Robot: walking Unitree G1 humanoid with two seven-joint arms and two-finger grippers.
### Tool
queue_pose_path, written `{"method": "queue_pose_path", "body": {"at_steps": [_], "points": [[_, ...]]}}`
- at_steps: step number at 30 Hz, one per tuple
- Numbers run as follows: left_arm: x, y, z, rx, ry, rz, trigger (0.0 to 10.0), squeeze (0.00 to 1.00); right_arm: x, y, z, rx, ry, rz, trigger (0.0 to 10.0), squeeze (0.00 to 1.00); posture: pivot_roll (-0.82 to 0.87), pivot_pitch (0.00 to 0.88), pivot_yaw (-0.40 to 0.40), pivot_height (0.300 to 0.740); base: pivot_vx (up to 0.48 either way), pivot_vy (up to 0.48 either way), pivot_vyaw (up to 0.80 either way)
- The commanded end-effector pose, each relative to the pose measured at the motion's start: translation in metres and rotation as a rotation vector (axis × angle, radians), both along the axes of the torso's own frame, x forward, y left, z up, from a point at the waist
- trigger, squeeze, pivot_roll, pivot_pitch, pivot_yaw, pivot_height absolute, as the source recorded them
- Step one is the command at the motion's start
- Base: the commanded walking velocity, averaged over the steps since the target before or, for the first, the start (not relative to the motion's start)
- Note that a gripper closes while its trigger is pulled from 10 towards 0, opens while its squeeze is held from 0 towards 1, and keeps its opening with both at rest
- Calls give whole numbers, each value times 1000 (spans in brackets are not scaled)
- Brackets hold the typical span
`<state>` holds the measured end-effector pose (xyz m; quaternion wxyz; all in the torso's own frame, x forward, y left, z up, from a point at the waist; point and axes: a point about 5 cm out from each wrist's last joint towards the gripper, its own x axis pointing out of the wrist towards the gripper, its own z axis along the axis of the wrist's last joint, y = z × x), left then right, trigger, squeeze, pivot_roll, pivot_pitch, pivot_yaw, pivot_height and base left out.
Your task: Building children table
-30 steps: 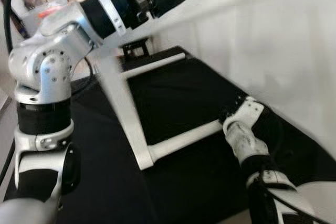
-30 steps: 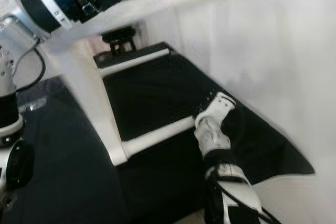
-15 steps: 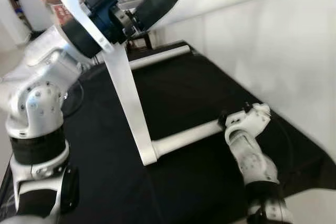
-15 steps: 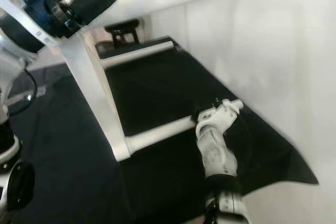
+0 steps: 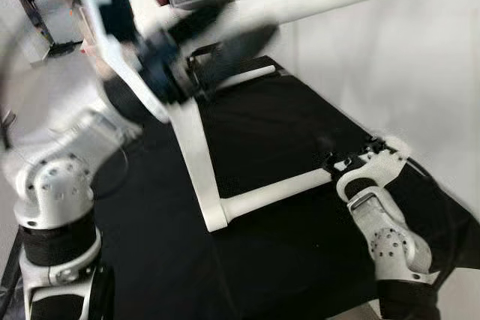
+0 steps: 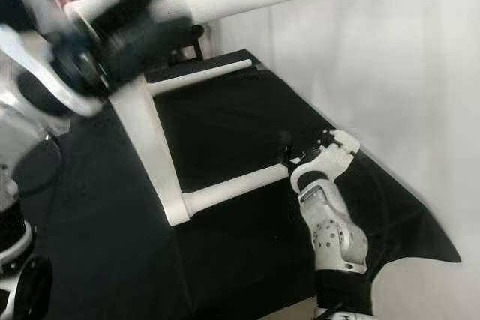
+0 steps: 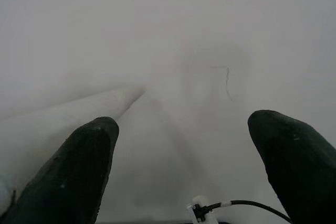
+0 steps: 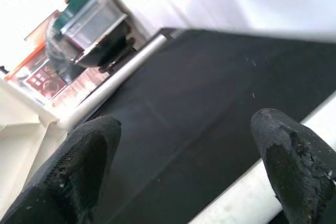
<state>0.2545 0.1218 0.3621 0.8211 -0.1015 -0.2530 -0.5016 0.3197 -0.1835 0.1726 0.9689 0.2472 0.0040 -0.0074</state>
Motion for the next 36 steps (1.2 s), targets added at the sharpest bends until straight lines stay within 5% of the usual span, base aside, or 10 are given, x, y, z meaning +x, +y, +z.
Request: {"method": "queue_pose_path", "body": {"at_steps": [1, 7, 10, 12, 15, 19, 21, 25, 31, 36], "points": [[1, 5, -2, -8, 15, 23, 10000, 0, -1, 7, 1, -26, -4, 32, 10000, 0, -84, 0, 72, 740, 0, 0, 0], [1, 11, 5, -52, -12, 31, 10000, 0, -1, 17, 10, -85, -63, 94, 10000, 0, -78, 0, 70, 740, 0, 0, 0], [2, 12, 1, -58, 6, 32, 10000, 0, 0, 22, 14, -207, -97, 126, 10000, 0, -75, 0, 73, 740, 0, 0, 0], [3, 5, -45, -33, 163, -14, 10000, 0, 4, 17, 18, -371, -121, 101, 10000, 0, -72, 0, 72, 740, 0, 0, 0], [1, -1, -81, -30, 286, -43, 10000, 0, 7, 11, 20, -451, -134, 77, 10000, 0, -71, 0, 68, 740, 0, 0, 0], [1, -4, -99, -37, 349, -34, 10000, 0, 8, 9, 21, -463, -135, 71, 10000, 0, -70, 0, 59, 740, 0, 0, 0], [5, -5, -121, -76, 424, 27, 10000, 0, 10, 7, 23, -497, -136, 64, 10000, 0, -67, 0, 55, 740, 0, 0, 0], [20, 6, -124, -209, 457, 152, 10000, 0, 11, 13, 18, -505, -132, 88, 10000, 0, -59, 0, 47, 740, 0, 0, 0], [35, 8, -144, -184, 491, 295, 10000, 0, 14, 18, 16, -552, -150, 103, 10000, 0, -61, 0, 48, 740, 0, 0, 0], [40, -2, -154, -176, 510, 286, 10000, 0, 16, 17, 17, -573, -153, 94, 10000, 0, -70, 0, 53, 740, 0, -83, 0]]}}
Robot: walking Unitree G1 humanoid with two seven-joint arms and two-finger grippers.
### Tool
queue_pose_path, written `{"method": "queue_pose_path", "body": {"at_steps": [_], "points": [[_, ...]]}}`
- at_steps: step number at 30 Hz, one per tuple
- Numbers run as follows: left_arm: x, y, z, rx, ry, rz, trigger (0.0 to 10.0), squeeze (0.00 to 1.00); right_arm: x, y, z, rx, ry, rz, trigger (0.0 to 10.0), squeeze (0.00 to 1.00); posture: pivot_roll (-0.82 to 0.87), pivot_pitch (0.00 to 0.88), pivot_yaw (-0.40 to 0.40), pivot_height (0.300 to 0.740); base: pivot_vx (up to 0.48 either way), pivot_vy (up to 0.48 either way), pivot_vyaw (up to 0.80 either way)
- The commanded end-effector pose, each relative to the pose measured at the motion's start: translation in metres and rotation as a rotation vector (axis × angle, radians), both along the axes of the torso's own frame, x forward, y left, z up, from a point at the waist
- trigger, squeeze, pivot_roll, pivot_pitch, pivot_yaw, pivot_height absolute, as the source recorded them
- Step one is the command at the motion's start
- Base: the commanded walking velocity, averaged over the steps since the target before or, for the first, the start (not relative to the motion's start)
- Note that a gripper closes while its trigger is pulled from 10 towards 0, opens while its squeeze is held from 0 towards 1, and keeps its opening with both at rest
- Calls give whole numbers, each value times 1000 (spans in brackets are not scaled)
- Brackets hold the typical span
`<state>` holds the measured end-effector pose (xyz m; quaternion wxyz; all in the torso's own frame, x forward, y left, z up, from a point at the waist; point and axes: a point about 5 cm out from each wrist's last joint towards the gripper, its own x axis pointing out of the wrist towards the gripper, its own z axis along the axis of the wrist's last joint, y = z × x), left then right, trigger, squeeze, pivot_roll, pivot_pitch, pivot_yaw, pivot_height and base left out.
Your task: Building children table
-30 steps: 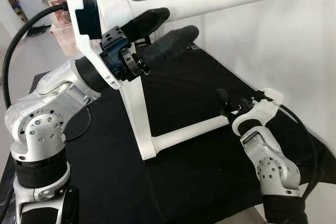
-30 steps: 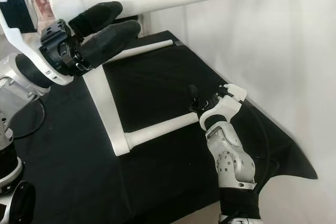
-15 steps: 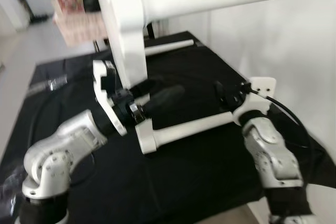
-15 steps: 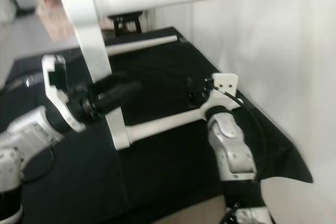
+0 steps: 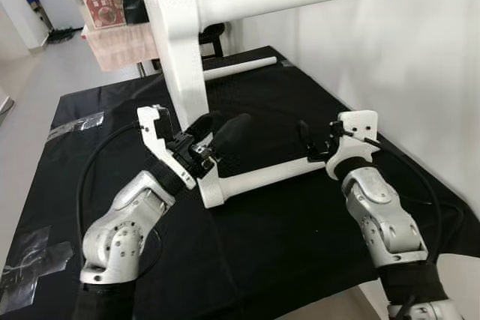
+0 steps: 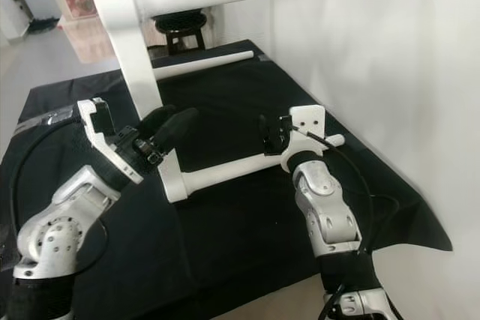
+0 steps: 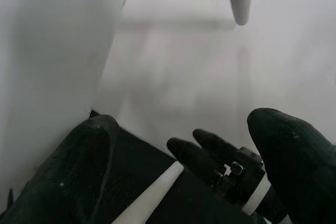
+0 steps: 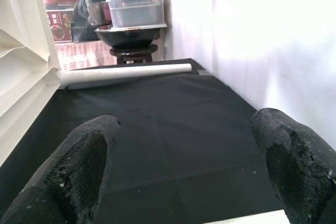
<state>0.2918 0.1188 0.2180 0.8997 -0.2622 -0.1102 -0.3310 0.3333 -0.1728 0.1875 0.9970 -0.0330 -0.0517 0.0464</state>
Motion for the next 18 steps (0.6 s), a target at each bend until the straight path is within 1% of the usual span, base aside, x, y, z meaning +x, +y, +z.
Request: {"method": "queue_pose_path", "body": {"at_steps": [1, 3, 4, 5, 8, 12, 15, 16, 18], "points": [[1, -7, -9, 30, 22, -8, 10000, 0, 3, 4, 1, -30, -16, 3, 10000, 0, -71, 0, 53, 740, 0, -472, 0], [-1, -18, -6, 43, 0, -54, 10000, 0, 3, 0, 0, -46, -11, -15, 10000, 0, -71, 0, 57, 740, 0, -472, 0], [-1, -18, -6, 43, 0, -54, 10000, 0, 3, 0, 0, -46, -11, -15, 10000, 0, -71, 0, 57, 740, 0, -472, 0], [-3, -23, -5, 56, -10, -75, 10000, 0, 4, -3, -1, -54, -9, -24, 10000, 0, -71, 0, 59, 740, 0, -472, 0], [-4, -25, -6, 58, -14, -82, 10000, 0, 4, -3, -2, -59, -10, -28, 10000, 0, -70, 0, 60, 740, 0, -472, 0], [-4, -25, -7, 69, -19, -70, 10000, 0, 5, -3, -2, -64, -10, -28, 10000, 0, -70, 0, 59, 740, 0, -311, 0], [1, -21, -9, 97, -24, -12, 10000, 0, 6, -1, -3, -82, -9, -22, 10000, 0, -68, 0, 60, 740, 0, 0, 0], [1, -21, -9, 97, -24, -12, 10000, 0, 6, -1, -3, -82, -9, -22, 10000, 0, -68, 0, 60, 740, 0, 0, 0], [3, -18, -9, 107, -28, 21, 10000, 0, 6, -1, -4, -89, -9, -18, 10000, 0, -67, 0, 60, 740, 0, 0, 0]]}}
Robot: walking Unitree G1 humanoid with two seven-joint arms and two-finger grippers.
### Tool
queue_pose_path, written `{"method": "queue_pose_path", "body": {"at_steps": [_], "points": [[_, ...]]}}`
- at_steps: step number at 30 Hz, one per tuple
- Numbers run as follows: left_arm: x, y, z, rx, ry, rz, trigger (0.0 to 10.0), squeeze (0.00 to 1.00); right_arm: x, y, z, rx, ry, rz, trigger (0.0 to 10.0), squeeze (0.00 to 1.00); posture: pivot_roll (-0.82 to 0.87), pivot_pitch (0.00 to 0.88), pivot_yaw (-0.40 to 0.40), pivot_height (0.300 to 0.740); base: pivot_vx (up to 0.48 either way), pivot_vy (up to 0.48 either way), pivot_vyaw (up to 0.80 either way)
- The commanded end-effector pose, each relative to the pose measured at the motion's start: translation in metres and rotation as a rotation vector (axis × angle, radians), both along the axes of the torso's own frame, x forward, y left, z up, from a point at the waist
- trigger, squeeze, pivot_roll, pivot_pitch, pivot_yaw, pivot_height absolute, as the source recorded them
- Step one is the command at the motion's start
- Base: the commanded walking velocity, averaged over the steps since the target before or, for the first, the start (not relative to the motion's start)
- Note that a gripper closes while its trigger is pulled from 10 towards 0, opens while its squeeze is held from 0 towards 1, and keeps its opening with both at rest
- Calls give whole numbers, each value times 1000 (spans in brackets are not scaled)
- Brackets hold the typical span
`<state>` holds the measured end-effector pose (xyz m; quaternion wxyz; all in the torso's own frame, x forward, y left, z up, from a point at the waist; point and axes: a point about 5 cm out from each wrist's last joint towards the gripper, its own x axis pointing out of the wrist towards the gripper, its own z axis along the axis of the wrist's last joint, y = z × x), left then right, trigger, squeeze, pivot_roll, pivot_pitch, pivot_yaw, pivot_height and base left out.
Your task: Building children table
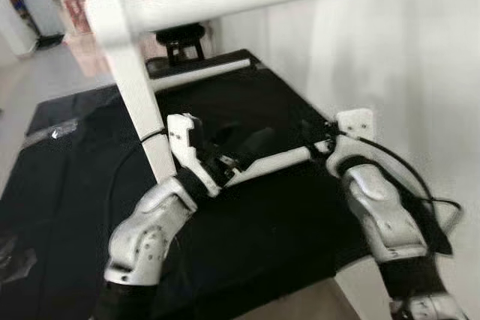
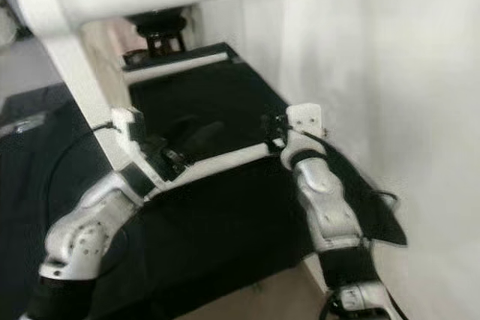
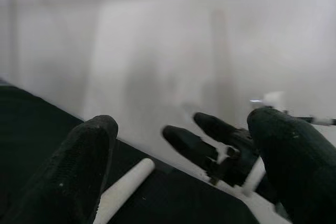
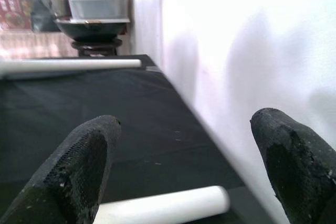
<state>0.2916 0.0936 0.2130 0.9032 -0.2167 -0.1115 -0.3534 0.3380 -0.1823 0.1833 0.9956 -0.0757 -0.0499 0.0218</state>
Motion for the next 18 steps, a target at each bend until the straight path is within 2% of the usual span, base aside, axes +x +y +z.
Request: {"method": "queue_pose_path", "body": {"at_steps": [1, 4, 5, 6, 8, 9, 10, 16, 18], "points": [[3, 7, -4, 18, 13, 49, 10000, 0, 1, 9, 0, -7, -5, 36, 10000, 0, -67, 0, 60, 740, 0, 0, 0], [8, 15, -4, 35, 11, 119, 10000, 0, 2, 8, 0, -18, -4, 34, 10000, 0, -69, 0, 60, 740, 0, 0, 0], [13, 22, -5, 76, 5, 180, 10000, 0, 2, 8, 0, -23, -3, 33, 10000, 0, -70, 0, 61, 740, 0, 0, 0], [13, 22, -5, 76, 5, 180, 10000, 0, 2, 8, 0, -23, -3, 33, 10000, 0, -70, 0, 61, 740, 0, 0, 0], [20, 36, -10, 147, 5, 290, 10000, 0, 3, 7, 0, -31, -7, 31, 10000, 0, -70, 0, 60, 740, 0, 0, 0], [20, 36, -10, 147, 5, 290, 10000, 0, 3, 7, 0, -31, -7, 31, 10000, 0, -70, 0, 60, 740, 0, 0, 0], [25, 49, -17, 188, 23, 374, 10000, 0, 4, 6, 3, -34, -18, 29, 10000, 0, -71, 0, 61, 740, 0, 0, 0], [31, 64, -34, 231, 75, 479, 10000, 0, 5, 7, 10, -78, -53, 43, 10000, 0, -74, 0, 63, 740, 0, 0, 0], [33, 72, -51, 299, 122, 548, 10000, 0, 5, 7, 16, -111, -77, 65, 10000, 0, -77, 0, 67, 740, 0, 0, 400]]}}
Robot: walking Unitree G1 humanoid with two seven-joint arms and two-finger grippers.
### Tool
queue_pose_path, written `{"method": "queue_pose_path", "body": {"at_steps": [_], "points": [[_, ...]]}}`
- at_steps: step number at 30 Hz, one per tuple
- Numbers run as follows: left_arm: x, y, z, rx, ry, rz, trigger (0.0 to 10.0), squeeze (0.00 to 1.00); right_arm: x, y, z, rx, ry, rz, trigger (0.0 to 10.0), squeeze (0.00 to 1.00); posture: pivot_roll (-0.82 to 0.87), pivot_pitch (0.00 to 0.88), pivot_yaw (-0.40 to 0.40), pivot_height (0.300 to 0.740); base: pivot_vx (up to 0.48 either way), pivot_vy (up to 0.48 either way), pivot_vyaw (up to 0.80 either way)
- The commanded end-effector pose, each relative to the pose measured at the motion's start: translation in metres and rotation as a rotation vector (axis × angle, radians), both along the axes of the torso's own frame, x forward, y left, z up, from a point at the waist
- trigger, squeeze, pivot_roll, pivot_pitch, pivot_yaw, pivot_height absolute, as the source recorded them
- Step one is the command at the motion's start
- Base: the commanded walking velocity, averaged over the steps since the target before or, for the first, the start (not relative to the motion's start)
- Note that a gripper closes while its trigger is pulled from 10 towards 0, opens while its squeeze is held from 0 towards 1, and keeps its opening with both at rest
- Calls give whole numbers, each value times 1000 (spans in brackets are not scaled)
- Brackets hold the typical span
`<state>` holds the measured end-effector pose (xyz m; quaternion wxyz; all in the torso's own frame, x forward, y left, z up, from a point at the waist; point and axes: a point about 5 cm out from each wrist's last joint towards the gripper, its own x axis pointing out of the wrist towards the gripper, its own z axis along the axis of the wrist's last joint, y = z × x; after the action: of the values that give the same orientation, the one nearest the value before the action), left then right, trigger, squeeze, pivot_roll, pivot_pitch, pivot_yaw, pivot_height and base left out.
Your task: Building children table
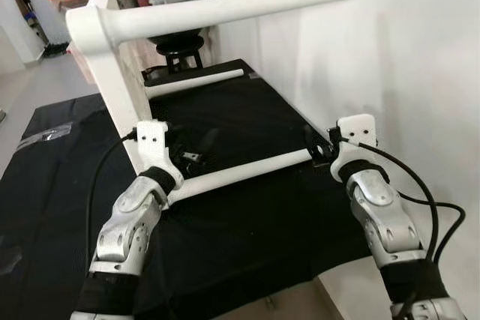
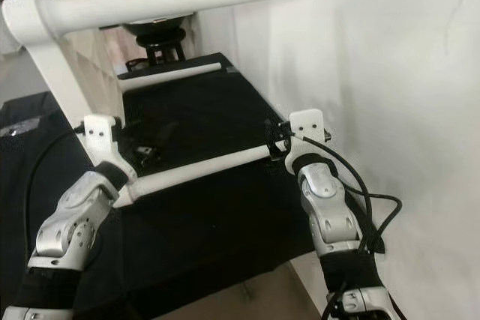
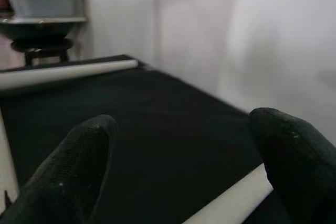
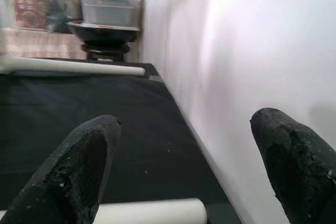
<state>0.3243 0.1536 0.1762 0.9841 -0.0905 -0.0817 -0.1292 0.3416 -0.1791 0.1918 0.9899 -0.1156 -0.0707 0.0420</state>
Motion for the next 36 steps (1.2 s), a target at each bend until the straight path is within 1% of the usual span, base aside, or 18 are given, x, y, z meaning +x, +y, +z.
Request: {"method": "queue_pose_path", "body": {"at_steps": [1, 2, 3, 5, 6, 7, 8, 9, 12, 16, 19, 22, 26, 28, 31, 33, 36], "points": [[1, 12, -15, 54, 46, 68, 10000, 0, 1, 4, 8, -29, -36, 26, 10000, 0, -77, 0, 67, 740, 0, 0, 800], [1, 14, -20, 89, 62, 90, 10000, 0, 1, 3, 10, -38, -41, 30, 10000, 0, -80, 0, 68, 740, 0, 0, 800], [1, 14, -26, 202, 61, 110, 10000, 0, 1, 2, 10, -35, -38, 26, 10000, 0, -81, 0, 69, 740, 0, 0, 800], [1, 14, -26, 202, 61, 110, 10000, 0, 1, 2, 10, -35, -38, 26, 10000, 0, -81, 0, 69, 740, 0, 0, 800], [-1, 11, -30, 284, 54, 93, 10000, 0, 1, 1, 8, -35, -39, 8, 10000, 0, -81, 0, 68, 740, 0, 0, 800], [-3, 5, -32, 296, 41, 54, 10000, 0, 0, 2, 5, -12, -34, 6, 10000, 0, -80, 0, 69, 740, 0, 0, 0], [-5, 0, -32, 294, 26, 20, 10000, 0, -1, 4, 3, -1, -29, 10, 10000, 0, -79, 0, 68, 740, 0, 0, 0], [-5, 0, -32, 294, 26, 20, 10000, 0, -1, 4, 3, -1, -29, 10, 10000, 0, -79, 0, 68, 740, 0, 0, 0], [-6, -15, -30, 256, -7, -67, 10000, 0, -2, 8, 0, 13, -24, 22, 10000, 0, -79, 0, 70, 740, 0, 0, 0], [-5, -22, -28, 249, -19, -96, 10000, 0, -1, 9, 0, 14, -22, 27, 10000, 0, -80, 0, 71, 740, 0, 0, 0], [-3, -23, -27, 247, -21, -95, 10000, 0, -1, 10, 0, 13, -20, 29, 10000, 0, -80, 0, 71, 740, 0, 0, 0], [1, -21, -17, 225, -41, -73, 10000, 0, -2, 10, -3, 12, -11, 29, 10000, 0, -76, 0, 70, 740, 0, 0, 0], [2, -20, -14, 210, -45, -65, 10000, 0, -2, 11, -4, 1, -1, 38, 10000, 0, -75, 0, 69, 740, 0, 0, 0], [3, -19, -13, 198, -47, -68, 10000, 0, -1, 10, -5, -9, 10, 31, 10000, 0, -74, 0, 69, 740, 0, 0, 800], [4, -19, -11, 185, -50, -77, 10000, 0, -1, 10, -5, -14, -3, 24, 10000, 0, -73, 0, 68, 740, 0, 0, 800], [4, -24, -10, 180, -57, -104, 10000, 0, -1, 7, -5, 10, 6, 18, 10000, 0, -79, 0, 71, 740, 0, 0, 228], [4, -26, -10, 178, -60, -117, 10000, 0, 0, 5, -4, 11, 5, 4, 10000, 0, -79, 0, 71, 740, 0, 0, 494]]}}
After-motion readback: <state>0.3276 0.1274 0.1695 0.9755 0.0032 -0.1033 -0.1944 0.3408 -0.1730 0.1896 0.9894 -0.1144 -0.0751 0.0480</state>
